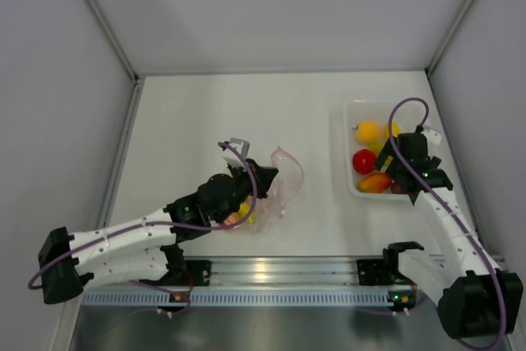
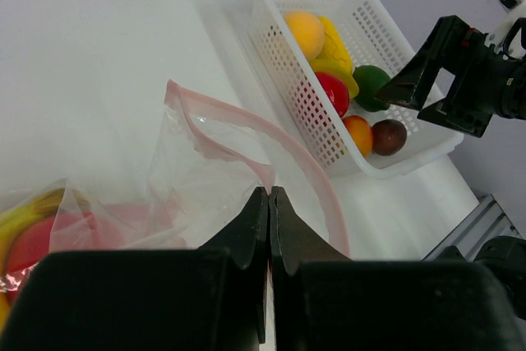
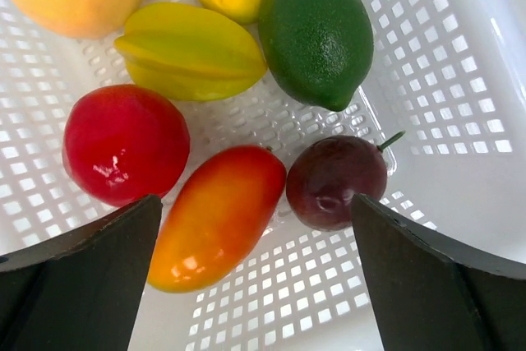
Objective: Open the zip-top bag and remove the fake food
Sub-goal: Place the fake fruit in the bin.
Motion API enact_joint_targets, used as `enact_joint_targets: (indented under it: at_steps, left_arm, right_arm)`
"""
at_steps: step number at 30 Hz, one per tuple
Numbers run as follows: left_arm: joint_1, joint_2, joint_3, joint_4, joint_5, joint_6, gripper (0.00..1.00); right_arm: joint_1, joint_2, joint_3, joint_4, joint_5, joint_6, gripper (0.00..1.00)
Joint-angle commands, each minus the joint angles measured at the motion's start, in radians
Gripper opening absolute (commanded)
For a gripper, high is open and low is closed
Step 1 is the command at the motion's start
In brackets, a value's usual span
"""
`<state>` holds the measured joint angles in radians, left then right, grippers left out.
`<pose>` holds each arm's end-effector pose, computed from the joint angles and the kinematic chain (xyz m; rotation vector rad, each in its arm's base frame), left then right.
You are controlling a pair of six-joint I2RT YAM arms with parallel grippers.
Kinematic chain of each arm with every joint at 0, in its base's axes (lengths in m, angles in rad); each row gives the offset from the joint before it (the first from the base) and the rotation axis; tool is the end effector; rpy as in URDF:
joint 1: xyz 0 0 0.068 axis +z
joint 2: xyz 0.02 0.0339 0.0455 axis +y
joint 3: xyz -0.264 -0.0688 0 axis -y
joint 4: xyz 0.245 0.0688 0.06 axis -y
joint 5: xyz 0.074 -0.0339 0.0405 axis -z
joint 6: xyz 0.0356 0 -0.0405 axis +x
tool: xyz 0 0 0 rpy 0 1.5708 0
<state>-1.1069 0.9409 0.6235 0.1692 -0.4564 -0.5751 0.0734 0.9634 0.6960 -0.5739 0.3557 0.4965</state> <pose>0.1128 -0.1904 0.2917 0.1216 1.7758 -0.8508 0.1934 0.0018 0.2434 0.6495 2.2581 -0.1528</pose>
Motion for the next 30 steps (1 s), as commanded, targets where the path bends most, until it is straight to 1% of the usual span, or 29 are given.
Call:
enact_joint_targets:
  at_steps: [1,3,4,6,7,8,9,10,11,12,13,14,15,16,17,18,19,21,22,24,26,29,30]
  left_arm:
    - [0.004,0.010,0.061,0.018,0.047,0.026,0.00]
    - [0.002,0.015,0.068,0.018,0.056,0.027,0.00]
    - [0.004,0.022,0.076,0.018,0.059,0.030,0.00]
    - [0.004,0.029,0.085,0.018,0.059,0.038,0.00]
    - [0.004,0.039,0.097,0.018,0.059,0.044,0.00]
    - [0.004,0.044,0.105,0.018,0.065,0.049,0.00]
    - [0.004,0.051,0.114,0.016,0.067,0.053,0.00]
    - [0.004,0.068,0.123,0.012,0.068,0.063,0.00]
    - [0.004,0.079,0.146,0.009,0.076,0.072,0.00]
    - [0.008,0.093,0.162,0.000,0.119,0.083,0.00]
    - [0.018,0.123,0.176,-0.007,0.142,0.095,0.00]
    - [0.028,0.139,0.214,-0.020,0.160,0.096,0.00]
    - [0.048,0.156,0.232,-0.042,0.200,0.101,0.00]
    - [0.054,0.185,0.251,-0.045,0.223,0.121,0.00]
    - [0.059,0.200,0.268,-0.048,0.248,0.139,0.00]
    - [0.061,0.216,0.301,-0.059,0.261,0.156,0.00]
    - [0.061,0.246,0.320,-0.069,0.281,0.178,0.00]
    - [0.062,0.275,0.361,-0.085,0.289,0.188,0.00]
    - [0.062,0.292,0.367,-0.086,0.315,0.193,0.00]
    - [0.062,0.299,0.366,-0.083,0.312,0.172,0.00]
    - [0.062,0.292,0.355,-0.077,0.271,0.155,0.00]
    - [0.062,0.274,0.315,-0.030,0.260,0.124,0.00]
    - [0.062,0.268,0.302,-0.014,0.254,0.116,0.00]
  right_arm:
    - [-0.015,-0.074,0.069,0.012,-0.015,-0.035,0.99]
    - [-0.015,-0.115,0.089,0.017,-0.075,-0.041,0.99]
    - [-0.017,-0.129,0.091,0.034,-0.187,-0.045,0.99]
    - [-0.015,-0.162,0.102,0.078,-0.317,-0.044,0.99]
    - [-0.015,-0.167,0.111,0.088,-0.433,-0.035,0.99]
    - [-0.015,-0.169,0.115,0.098,-0.492,-0.001,0.99]
    - [-0.017,-0.164,0.122,0.109,-0.542,0.014,0.97]
    - [-0.014,-0.158,0.126,0.133,-0.628,0.037,0.86]
    - [-0.008,-0.154,0.128,0.156,-0.671,0.077,0.81]
    - [0.018,-0.140,0.129,0.175,-0.702,0.097,0.74]
    - [0.041,-0.132,0.146,0.193,-0.712,0.115,0.60]
    - [0.070,-0.124,0.152,0.210,-0.707,0.147,0.56]
    - [0.151,-0.108,0.161,0.224,-0.698,0.157,0.53]
    - [0.198,-0.094,0.199,0.223,-0.654,0.163,0.48]
    - [0.247,-0.080,0.218,0.226,-0.632,0.177,0.47]
    - [0.331,-0.051,0.236,0.230,-0.620,0.178,0.46]
    - [0.365,-0.036,0.270,0.232,-0.606,0.188,0.40]
    - [0.440,0.000,0.292,0.258,-0.606,0.211,0.36]
    - [0.457,0.009,0.309,0.261,-0.585,0.214,0.36]
    - [0.502,0.034,0.315,0.244,-0.543,0.224,0.35]
    - [0.514,0.041,0.286,0.255,-0.517,0.244,0.34]
    - [0.520,0.057,0.224,0.305,-0.515,0.281,0.27]
    - [0.529,0.067,0.215,0.313,-0.517,0.286,0.27]
